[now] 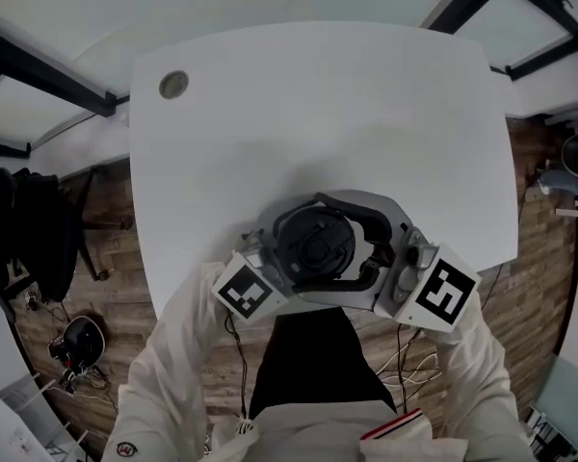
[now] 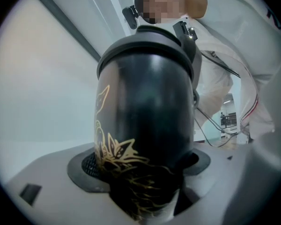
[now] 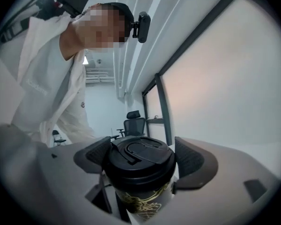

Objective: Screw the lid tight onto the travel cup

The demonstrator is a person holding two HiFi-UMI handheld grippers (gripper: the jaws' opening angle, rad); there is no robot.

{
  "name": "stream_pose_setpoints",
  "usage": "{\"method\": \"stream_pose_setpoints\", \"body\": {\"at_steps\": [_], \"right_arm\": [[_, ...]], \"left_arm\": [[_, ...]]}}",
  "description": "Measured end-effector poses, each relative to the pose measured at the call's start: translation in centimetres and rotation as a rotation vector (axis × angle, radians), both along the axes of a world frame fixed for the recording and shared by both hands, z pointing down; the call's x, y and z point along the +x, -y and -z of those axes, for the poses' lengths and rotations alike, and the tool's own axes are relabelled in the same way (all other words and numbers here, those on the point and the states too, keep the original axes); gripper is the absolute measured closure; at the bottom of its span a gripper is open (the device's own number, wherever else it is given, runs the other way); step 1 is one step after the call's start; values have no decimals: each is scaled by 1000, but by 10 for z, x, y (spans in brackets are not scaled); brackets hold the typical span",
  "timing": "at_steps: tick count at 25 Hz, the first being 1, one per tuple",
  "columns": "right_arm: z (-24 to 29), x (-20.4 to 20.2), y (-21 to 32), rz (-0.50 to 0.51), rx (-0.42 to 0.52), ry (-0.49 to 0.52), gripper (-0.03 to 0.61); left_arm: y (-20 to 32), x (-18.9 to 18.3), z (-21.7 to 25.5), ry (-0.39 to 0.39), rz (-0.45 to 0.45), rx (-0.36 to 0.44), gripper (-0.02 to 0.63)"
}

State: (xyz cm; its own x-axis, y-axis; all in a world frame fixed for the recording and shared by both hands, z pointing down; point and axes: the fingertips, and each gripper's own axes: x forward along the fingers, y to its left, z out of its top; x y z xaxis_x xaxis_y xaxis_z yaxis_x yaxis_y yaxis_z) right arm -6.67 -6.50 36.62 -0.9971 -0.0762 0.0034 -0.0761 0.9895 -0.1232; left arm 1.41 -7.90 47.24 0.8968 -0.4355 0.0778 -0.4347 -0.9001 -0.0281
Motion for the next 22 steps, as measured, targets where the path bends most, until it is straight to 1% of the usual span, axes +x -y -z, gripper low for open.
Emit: {"method": "stream_pose_setpoints", "body": {"at_steps": [3, 5, 7, 9, 10, 11, 12, 14, 16, 18, 19, 22], "right_arm": [[1, 5, 9, -230, -23, 41, 133], [2, 9, 12, -384, -24, 49, 133], [3, 14, 17, -537, -24, 47, 133], [1, 22, 21, -696, -33, 30, 133], [-1, 25, 22, -762, -40, 15, 133], [-3, 27, 21, -806, -50, 1, 133], [-6, 28, 20, -825, -63, -9, 133], [-6, 30, 17, -795, -98, 6, 133], [5, 32, 13, -696, -121, 74, 132], [18, 35, 5, -538, -116, 119, 132], [20, 35, 1, -438, -103, 114, 132], [9, 34, -10, -126, -45, 17, 132]], "left_arm": [[4, -1, 1, -3, 46, 1, 190], [6, -1, 1, 4, 91, 1, 190], [10, -2, 0, 11, 172, 3, 190], [11, -3, -12, 15, 272, -20, 190], [11, -2, -16, 18, 304, -27, 190], [12, -1, -13, 22, 315, -8, 190], [13, 0, -8, 26, 310, 18, 190], [11, 1, -9, 20, 290, 35, 190], [13, 4, 2, 4, 253, 43, 190], [11, 5, 6, 1, 193, 42, 190], [9, 5, 5, 2, 156, 37, 190], [0, 7, 4, 1, 30, 25, 190]]}}
